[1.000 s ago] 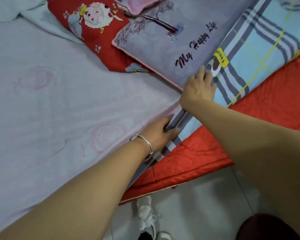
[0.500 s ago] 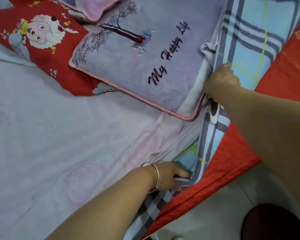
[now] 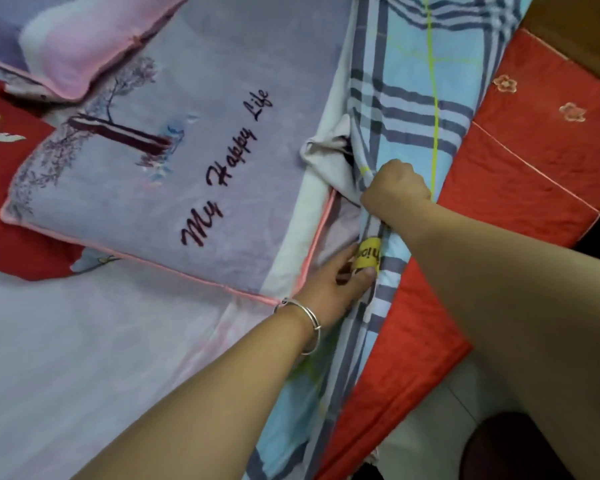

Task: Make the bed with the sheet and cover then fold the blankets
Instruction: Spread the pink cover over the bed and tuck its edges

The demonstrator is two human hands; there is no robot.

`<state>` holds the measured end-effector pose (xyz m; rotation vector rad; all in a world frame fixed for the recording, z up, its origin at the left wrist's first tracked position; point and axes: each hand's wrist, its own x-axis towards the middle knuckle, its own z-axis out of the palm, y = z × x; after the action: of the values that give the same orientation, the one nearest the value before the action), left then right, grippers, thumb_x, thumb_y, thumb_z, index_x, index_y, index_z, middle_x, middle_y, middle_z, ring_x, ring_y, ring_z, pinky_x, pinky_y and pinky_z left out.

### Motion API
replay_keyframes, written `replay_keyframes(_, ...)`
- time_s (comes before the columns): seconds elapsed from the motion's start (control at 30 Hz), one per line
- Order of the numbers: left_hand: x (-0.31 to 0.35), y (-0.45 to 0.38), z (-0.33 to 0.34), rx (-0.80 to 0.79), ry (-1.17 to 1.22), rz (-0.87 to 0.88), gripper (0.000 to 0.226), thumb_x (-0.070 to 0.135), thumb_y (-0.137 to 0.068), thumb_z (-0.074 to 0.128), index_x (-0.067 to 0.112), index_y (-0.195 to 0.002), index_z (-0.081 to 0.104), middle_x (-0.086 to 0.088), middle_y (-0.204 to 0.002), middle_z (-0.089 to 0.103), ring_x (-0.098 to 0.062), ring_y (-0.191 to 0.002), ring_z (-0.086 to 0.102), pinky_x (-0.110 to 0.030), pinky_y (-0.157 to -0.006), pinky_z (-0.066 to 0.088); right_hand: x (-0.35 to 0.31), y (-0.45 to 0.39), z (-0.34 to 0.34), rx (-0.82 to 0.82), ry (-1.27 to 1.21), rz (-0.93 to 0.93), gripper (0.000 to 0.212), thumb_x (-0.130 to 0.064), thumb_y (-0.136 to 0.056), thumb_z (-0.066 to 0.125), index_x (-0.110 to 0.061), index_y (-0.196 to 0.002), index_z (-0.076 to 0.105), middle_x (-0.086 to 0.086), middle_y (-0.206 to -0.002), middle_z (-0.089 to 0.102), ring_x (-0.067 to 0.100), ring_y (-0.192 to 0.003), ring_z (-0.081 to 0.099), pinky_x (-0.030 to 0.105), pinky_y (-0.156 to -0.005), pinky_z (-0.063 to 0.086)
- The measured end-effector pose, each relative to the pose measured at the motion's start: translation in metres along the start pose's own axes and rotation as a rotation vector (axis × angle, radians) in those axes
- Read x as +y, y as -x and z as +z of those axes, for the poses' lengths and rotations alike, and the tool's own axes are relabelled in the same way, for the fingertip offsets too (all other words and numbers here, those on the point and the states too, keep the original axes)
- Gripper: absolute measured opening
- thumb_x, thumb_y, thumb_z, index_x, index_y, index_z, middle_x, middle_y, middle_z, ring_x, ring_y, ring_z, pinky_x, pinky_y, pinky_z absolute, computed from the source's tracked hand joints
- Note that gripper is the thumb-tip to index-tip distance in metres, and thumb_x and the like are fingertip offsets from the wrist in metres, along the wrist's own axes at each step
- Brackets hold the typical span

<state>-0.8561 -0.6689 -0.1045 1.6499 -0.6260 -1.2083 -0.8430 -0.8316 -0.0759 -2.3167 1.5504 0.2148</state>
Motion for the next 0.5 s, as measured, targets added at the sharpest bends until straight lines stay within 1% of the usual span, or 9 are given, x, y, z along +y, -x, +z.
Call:
replay_keyframes(0.07,0.005,-0.019,0.005,0.003,-0.027,0.011,0.044,0.019,-0.093,0.055,0.024,-0.136,0.047,0.011,-0.111,0.058,0.008,-0.090,0.054,0.005,-0.077,0.039,0.000,-0.016,-0.005,-0.002,0.022,-0.049,0.046,-0.020,-0.091,0.055,-0.003,-0.131,0.043,0.011,-0.136,0.048,0.032,-0.129,0.046,0.037,-0.098,0.043)
replay_keyframes(0.1,0.005,-0.024,0.005,-0.003,-0.041,-0.008,0.043,0.016,-0.091,0.057,0.022,-0.134,0.051,0.010,-0.106,0.058,0.012,-0.082,0.053,0.007,-0.073,0.038,-0.002,-0.021,-0.005,-0.008,0.044,-0.081,0.045,-0.019,-0.091,0.054,-0.003,-0.132,0.042,0.011,-0.136,0.047,0.032,-0.129,0.047,0.037,-0.098,0.043)
replay_keyframes(0.17,0.003,-0.034,0.007,-0.022,-0.001,-0.089,0.041,0.010,-0.087,0.063,0.017,-0.128,0.057,0.007,-0.101,0.062,0.010,-0.074,0.055,0.003,-0.072,0.042,-0.005,-0.034,-0.008,-0.018,0.071,-0.133,0.046,-0.017,-0.092,0.053,-0.003,-0.134,0.038,0.011,-0.137,0.048,0.030,-0.128,0.048,0.036,-0.097,0.044)
replay_keyframes(0.23,0.001,-0.041,0.009,-0.058,0.031,-0.172,0.039,0.006,-0.084,0.066,0.016,-0.121,0.063,0.003,-0.098,0.065,-0.001,-0.076,0.058,-0.006,-0.072,0.047,-0.009,-0.048,-0.011,-0.020,0.078,-0.162,0.047,-0.015,-0.092,0.053,-0.003,-0.134,0.038,0.012,-0.136,0.049,0.029,-0.127,0.049,0.036,-0.095,0.045)
replay_keyframes(0.33,0.001,-0.053,0.016,-0.163,-0.094,-0.260,0.036,0.006,-0.082,0.068,0.012,-0.118,0.065,0.016,-0.082,0.064,0.011,-0.063,0.055,-0.002,-0.063,0.043,-0.012,-0.072,-0.018,0.001,0.102,-0.183,0.047,-0.013,-0.093,0.048,-0.001,-0.137,0.036,0.014,-0.140,0.044,0.031,-0.129,0.047,0.039,-0.097,0.044)
replay_keyframes(0.37,0.001,-0.058,0.021,-0.216,-0.132,-0.283,0.036,0.006,-0.083,0.067,0.008,-0.119,0.064,0.016,-0.081,0.064,0.013,-0.061,0.054,-0.003,-0.065,0.043,-0.011,-0.083,-0.022,0.005,0.098,-0.182,0.049,-0.014,-0.094,0.047,-0.001,-0.138,0.033,0.015,-0.141,0.042,0.032,-0.131,0.045,0.041,-0.098,0.044)
replay_keyframes(0.4,0.001,-0.063,0.028,-0.266,-0.172,-0.306,0.039,0.006,-0.083,0.067,0.007,-0.121,0.062,0.011,-0.088,0.065,0.012,-0.065,0.056,-0.005,-0.070,0.042,-0.009,-0.093,-0.026,0.005,0.096,-0.179,0.050,-0.015,-0.094,0.047,0.000,-0.140,0.031,0.015,-0.142,0.040,0.033,-0.132,0.044,0.042,-0.099,0.043)
replay_keyframes(0.47,0.000,-0.069,0.043,-0.349,-0.254,-0.329,0.044,0.008,-0.082,0.068,0.010,-0.125,0.060,-0.003,-0.114,0.066,0.002,-0.089,0.060,-0.008,-0.079,0.041,-0.003,-0.110,-0.032,-0.001,0.094,-0.166,0.052,-0.016,-0.093,0.049,-0.001,-0.140,0.031,0.015,-0.142,0.039,0.034,-0.133,0.042,0.043,-0.100,0.042)
replay_keyframes(0.5,0.001,-0.071,0.050,-0.391,-0.294,-0.329,0.044,0.009,-0.082,0.069,0.012,-0.126,0.060,-0.006,-0.123,0.063,-0.002,-0.098,0.056,-0.007,-0.081,0.039,0.000,-0.117,-0.036,0.003,0.076,-0.151,0.051,-0.016,-0.093,0.049,-0.002,-0.139,0.032,0.014,-0.142,0.039,0.034,-0.133,0.042,0.043,-0.100,0.042)
